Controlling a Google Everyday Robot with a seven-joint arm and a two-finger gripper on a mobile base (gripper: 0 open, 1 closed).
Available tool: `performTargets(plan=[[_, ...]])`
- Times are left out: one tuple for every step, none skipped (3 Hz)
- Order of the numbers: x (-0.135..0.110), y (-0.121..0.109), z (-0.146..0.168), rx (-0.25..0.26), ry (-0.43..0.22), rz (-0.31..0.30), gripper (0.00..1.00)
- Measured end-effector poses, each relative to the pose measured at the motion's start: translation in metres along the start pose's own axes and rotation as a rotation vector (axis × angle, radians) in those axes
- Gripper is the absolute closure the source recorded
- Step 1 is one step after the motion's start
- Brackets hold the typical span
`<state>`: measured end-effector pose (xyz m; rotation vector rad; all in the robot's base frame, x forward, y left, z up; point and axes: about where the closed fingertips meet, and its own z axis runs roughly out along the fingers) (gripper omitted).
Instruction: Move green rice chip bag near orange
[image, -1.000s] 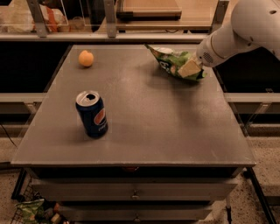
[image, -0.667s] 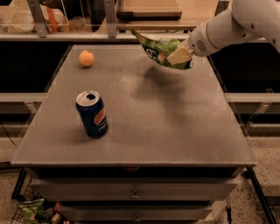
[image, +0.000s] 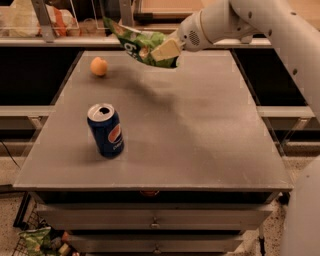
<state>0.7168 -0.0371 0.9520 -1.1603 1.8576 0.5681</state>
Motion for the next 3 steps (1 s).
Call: performTargets(plan=[[-0.005, 0.014, 0.033, -0.063, -0.004, 0.026, 1.0], [0.009, 0.017, 0.051, -0.058, 0.023, 0.067, 1.0], [0.01, 0.019, 0.055, -0.065, 0.026, 0.068, 0.82]])
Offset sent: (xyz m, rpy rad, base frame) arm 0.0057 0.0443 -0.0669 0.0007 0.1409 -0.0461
